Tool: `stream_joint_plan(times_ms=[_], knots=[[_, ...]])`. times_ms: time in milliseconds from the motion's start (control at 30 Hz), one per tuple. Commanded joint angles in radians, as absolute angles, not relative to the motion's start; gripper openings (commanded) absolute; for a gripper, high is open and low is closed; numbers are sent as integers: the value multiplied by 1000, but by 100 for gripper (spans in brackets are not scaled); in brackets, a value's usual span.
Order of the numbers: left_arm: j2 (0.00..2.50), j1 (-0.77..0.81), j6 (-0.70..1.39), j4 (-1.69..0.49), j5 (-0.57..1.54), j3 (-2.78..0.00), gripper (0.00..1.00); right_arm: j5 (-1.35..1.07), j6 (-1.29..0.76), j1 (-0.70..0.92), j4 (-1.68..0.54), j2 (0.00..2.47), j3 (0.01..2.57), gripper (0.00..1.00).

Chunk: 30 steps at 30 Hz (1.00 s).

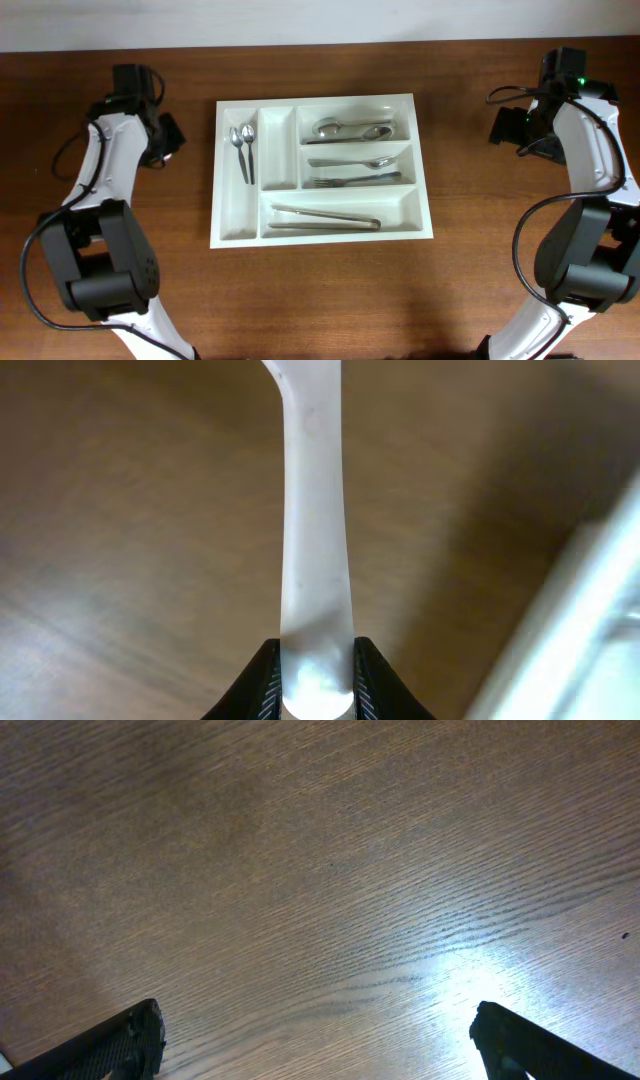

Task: Pack container
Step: 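Carry the knife right and lower it into the tray's left compartment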

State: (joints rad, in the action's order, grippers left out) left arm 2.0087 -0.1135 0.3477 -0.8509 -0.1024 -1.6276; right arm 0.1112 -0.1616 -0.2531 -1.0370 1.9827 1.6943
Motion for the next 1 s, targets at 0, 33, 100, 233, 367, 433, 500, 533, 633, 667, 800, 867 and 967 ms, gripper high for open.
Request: stream_joint_plan(times_ms=[0,33,100,233,367,433,500,533,633,667,800,867,967], knots=[[2018,-51,308,-858,-47,-1666,4,113,-173,-257,-1036,1987,1713,99],[2018,-34,308,-858,-47,-1668,4,113,-173,-257,-1036,1987,1713,99],[2018,6,308,-858,-48,-1668,4,113,-173,-257,-1036,1987,1713,99],[2018,89,309,-857,-48,-1668,4,113,-173,-257,-1036,1987,1713,99],[2018,154,309,-866,-48,-1668,4,113,-173,-257,-1036,1987,1713,99],[2018,182,310,-884,-56,-1668,3,113,-173,-257,-1036,1987,1713,99],[2020,202,330,-910,-71,-1667,2,113,-173,-257,-1036,1987,1713,99],[2020,213,352,-926,-75,-1666,2,113,-173,-257,-1036,1987,1713,99],[2021,235,354,-941,-74,-1657,2,113,-173,-257,-1036,1987,1713,99],[2021,242,355,-944,-74,-1654,2,113,-173,-257,-1036,1987,1713,99],[2021,269,354,-958,-74,-1650,2,113,-173,-257,-1036,1987,1713,99],[2021,281,355,-958,-74,-1650,2,113,-173,-257,-1036,1987,1713,99],[2023,299,355,-958,-71,-1650,2,113,-173,-257,-1036,1987,1713,99]])
